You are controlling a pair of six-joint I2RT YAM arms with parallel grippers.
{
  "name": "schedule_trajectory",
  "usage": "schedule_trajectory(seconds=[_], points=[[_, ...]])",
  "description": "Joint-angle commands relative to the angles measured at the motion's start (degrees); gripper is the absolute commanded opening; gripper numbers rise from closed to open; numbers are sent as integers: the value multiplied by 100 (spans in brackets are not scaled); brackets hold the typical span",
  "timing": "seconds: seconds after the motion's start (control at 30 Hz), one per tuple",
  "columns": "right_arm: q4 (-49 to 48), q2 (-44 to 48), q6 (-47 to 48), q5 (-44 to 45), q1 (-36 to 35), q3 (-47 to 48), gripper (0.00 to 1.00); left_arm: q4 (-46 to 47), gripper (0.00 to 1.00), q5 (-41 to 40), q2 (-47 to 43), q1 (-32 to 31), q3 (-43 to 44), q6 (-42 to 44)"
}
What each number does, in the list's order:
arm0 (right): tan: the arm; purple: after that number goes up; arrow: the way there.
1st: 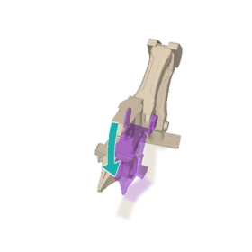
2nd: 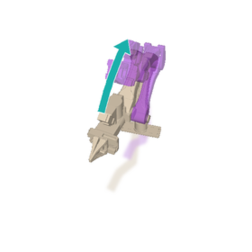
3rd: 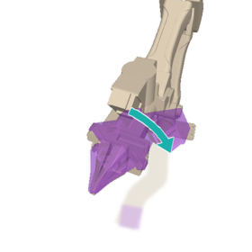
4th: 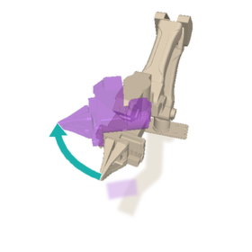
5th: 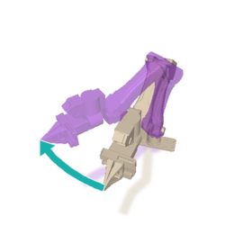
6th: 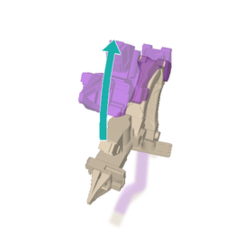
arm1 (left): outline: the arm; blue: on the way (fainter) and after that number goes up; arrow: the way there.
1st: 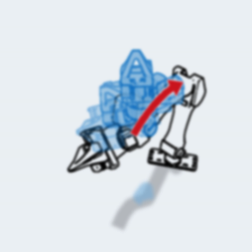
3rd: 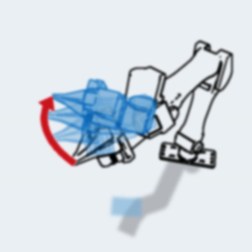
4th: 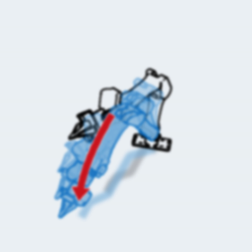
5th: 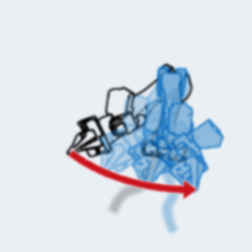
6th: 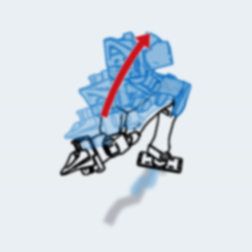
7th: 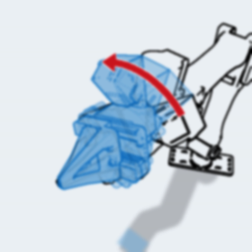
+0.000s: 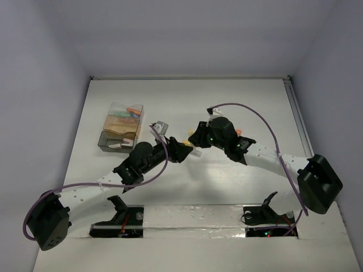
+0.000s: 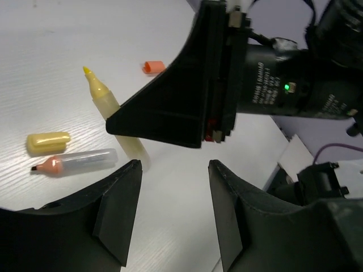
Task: Sort the stationery into containers
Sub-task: Pick up the pen from the center of the board.
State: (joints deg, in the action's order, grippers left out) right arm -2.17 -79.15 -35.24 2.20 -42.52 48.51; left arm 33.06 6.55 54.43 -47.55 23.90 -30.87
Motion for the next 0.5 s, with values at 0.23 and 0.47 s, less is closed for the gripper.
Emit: schedule_trajectory(seconds=[0.23, 0.47], points=[[-1566, -56, -554, 71, -177, 1, 0, -510, 39, -1226, 76, -17, 255, 178], [-1839, -144, -641, -176, -292, -17, 0, -414, 40, -1305, 410, -17, 475, 301]])
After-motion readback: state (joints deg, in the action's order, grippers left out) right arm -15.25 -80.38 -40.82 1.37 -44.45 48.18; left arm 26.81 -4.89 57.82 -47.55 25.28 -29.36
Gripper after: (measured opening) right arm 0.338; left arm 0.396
